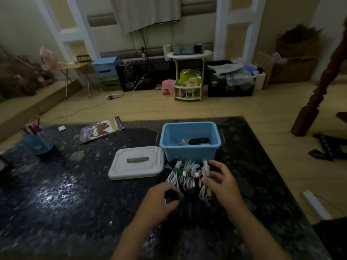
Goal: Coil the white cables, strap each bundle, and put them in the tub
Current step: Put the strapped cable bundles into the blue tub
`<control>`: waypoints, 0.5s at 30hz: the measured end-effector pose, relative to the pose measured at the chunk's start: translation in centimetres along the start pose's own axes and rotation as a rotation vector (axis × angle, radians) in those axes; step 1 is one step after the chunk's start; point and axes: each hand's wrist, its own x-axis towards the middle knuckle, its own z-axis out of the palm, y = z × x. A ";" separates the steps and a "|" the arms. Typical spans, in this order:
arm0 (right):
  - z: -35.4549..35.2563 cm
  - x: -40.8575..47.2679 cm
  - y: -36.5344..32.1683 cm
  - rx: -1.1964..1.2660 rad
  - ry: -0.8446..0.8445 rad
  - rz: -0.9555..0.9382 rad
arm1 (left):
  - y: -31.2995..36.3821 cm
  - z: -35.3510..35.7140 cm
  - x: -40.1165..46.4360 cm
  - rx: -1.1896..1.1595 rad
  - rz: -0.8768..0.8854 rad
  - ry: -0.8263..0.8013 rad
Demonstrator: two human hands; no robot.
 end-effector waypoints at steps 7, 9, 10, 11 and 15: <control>0.3 9.4 -8.2 -0.211 0.039 -0.195 | 4.4 -8.1 9.5 -0.206 -0.011 0.244; 1.1 13.2 -9.5 -0.371 0.061 -0.262 | 4.6 -8.3 14.3 -0.126 -0.023 0.307; 1.6 14.9 -9.6 -0.457 0.065 -0.291 | 4.5 -7.9 16.5 -0.062 -0.032 0.311; 1.9 16.6 -9.3 -0.550 0.062 -0.310 | 4.0 -7.1 18.5 -0.004 -0.047 0.304; 2.5 21.1 -5.7 -0.925 -0.012 -0.261 | 1.2 -2.9 22.9 0.263 -0.107 0.202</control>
